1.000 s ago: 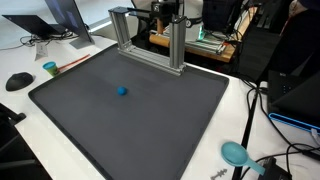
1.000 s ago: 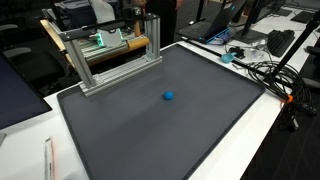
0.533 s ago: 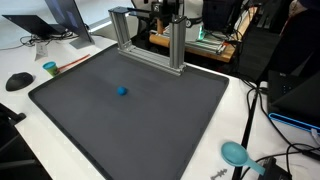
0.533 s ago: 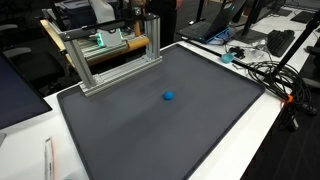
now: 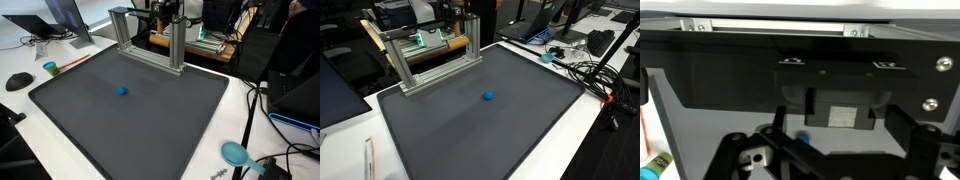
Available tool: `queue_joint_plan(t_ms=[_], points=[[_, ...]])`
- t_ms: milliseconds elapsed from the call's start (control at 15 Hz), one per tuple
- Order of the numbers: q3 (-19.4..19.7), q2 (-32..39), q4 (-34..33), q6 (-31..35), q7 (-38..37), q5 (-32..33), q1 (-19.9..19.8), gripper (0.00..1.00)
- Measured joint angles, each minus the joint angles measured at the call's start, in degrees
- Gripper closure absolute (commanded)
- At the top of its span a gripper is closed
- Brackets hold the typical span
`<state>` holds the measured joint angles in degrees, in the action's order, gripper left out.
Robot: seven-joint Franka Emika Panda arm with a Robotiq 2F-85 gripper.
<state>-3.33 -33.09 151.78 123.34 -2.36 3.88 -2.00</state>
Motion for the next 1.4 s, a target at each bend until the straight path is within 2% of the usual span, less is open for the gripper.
queue_joint_plan(t_ms=[867,1000,1400], points=[[0.9,-0.2,1.0,-3.1,1.2,-0.3,0.2,0.0],[0.9,-0.2,1.0,-3.1,0.8,-0.3,0.2,0.26],[0.6,-1.2,0.9,-3.2,-0.9,-0.3,0.3,0.68]])
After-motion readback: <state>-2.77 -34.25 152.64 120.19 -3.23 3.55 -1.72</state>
